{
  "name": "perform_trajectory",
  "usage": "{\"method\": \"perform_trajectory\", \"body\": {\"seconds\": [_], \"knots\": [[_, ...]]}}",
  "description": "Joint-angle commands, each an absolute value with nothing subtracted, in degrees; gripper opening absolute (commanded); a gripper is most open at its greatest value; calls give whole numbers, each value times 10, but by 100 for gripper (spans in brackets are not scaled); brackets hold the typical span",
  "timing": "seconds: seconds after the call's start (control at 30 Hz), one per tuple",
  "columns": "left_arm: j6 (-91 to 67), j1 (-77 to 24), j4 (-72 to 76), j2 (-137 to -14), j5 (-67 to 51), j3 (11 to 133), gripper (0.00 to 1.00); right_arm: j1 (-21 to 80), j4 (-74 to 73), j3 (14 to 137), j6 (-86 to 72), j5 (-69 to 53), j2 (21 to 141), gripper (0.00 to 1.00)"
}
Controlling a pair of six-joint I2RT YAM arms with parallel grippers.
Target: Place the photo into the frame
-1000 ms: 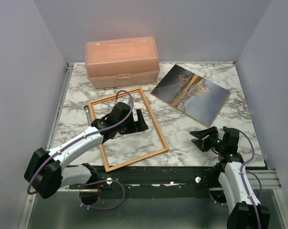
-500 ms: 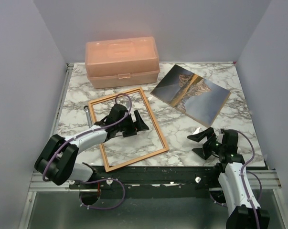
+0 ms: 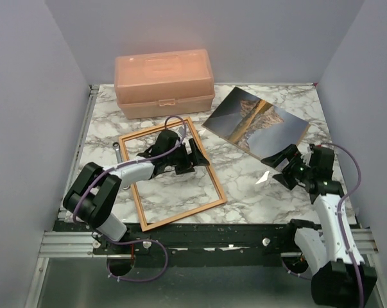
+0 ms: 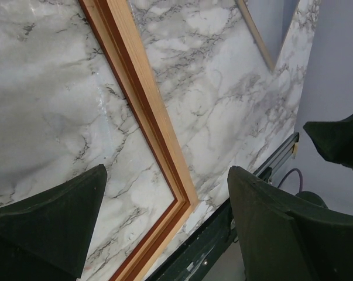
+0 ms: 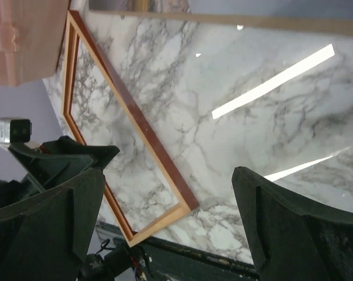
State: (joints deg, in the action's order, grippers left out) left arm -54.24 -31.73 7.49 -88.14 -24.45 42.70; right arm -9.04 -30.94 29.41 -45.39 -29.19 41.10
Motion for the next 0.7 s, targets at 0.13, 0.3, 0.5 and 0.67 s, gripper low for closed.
{"method": "perform_trajectory", "body": {"seconds": [0.13,0.3,0.5,0.67], "knots": [[-505,-322,18,-929,-237,498,86,-88,-234,443,-335,-178,671,100],[-496,-325,1,-959,-230,525,85,-91,-230,543,-300,-143,801,100],[-489,-330,-14,-989,-232,548,84,-94,-213,610,-286,-167,940,100],[-481,-330,-24,-1002,-228,557,84,-99,-214,627,-271,-153,1009,100]]}}
